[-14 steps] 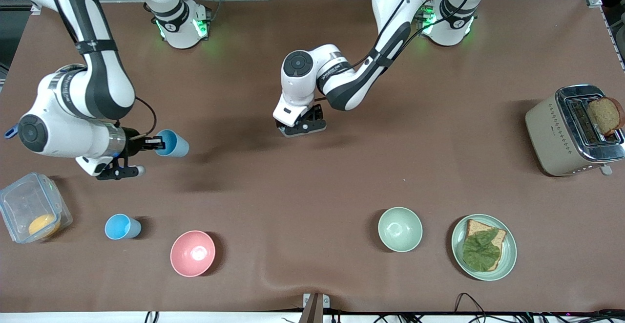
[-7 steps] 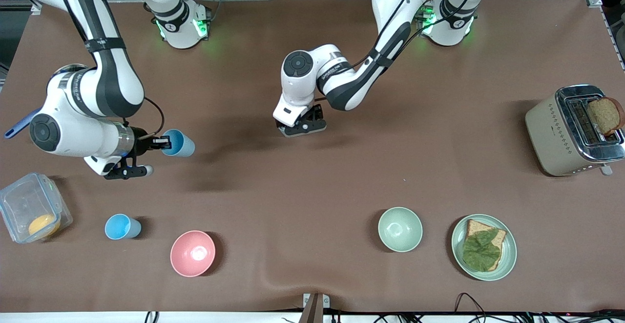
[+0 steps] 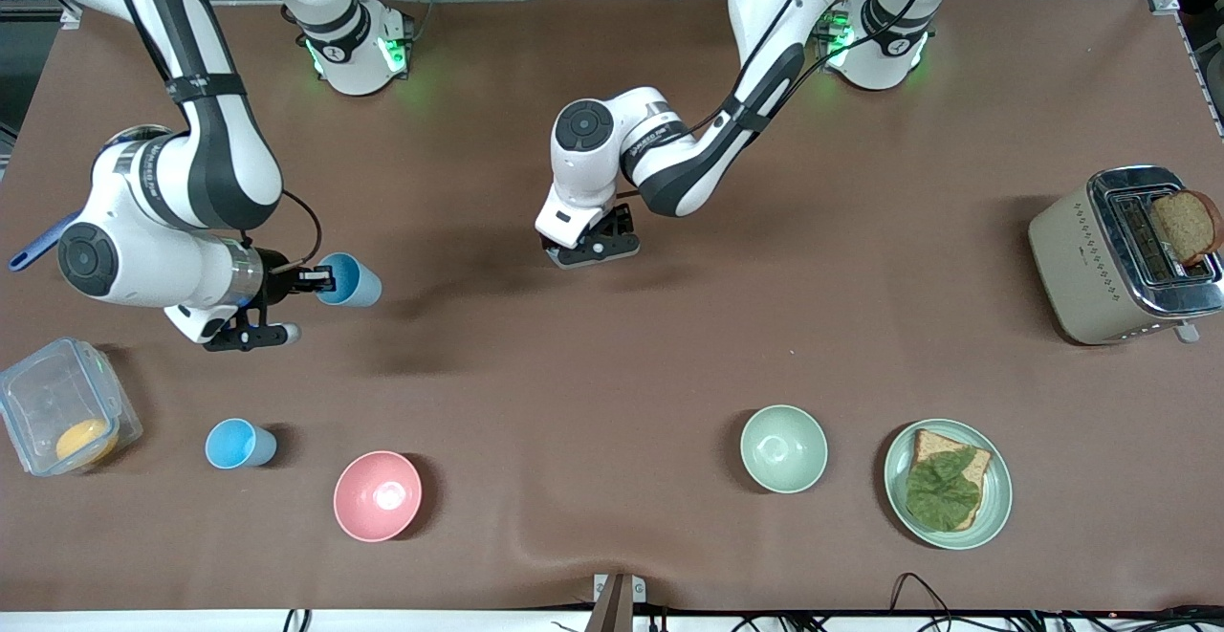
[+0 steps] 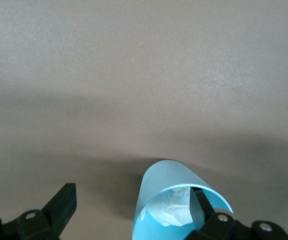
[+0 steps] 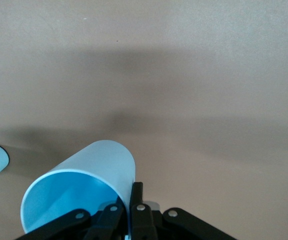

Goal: Stack blue cups with both arms
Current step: 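Lower the blue cup onto the table and open the left gripper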

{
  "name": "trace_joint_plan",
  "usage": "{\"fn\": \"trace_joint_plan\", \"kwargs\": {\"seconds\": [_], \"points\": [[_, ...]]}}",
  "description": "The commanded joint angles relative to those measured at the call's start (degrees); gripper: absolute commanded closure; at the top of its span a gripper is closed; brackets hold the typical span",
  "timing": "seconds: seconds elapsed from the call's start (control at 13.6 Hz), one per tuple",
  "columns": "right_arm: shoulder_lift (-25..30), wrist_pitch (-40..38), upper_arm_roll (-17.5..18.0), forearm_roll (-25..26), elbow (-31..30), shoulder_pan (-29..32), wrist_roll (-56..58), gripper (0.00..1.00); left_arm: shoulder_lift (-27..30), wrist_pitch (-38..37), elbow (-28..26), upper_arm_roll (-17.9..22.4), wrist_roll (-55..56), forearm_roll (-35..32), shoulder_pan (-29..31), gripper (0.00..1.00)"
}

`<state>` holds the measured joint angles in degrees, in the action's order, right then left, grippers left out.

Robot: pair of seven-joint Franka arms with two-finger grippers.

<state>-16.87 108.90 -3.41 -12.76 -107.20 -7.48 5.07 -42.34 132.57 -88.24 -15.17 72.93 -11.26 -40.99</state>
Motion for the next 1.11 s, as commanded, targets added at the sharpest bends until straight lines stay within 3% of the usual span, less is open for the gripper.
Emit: {"fn": "trace_joint_plan", "kwargs": {"seconds": [0.0,0.59,1.03], "points": [[0.26,0.09,0.16,0.63,-0.12,0.18,-0.94,1.0,12.81,-11.63,0.17,0.5,-15.71,-3.68,6.36,0.0],[0.35,0.0,0.24,0.63,-0.12,0.01,-1.2,1.0,12.46,-11.72,0.08,0.5,-14.75,-3.33,6.36,0.0],[0.26,3.34,0.33,0.63,0.41,-10.8,-21.67,1.0,16.32,-13.03,-0.27,0.49,-14.66,-2.27,11.63,0.0]]}}
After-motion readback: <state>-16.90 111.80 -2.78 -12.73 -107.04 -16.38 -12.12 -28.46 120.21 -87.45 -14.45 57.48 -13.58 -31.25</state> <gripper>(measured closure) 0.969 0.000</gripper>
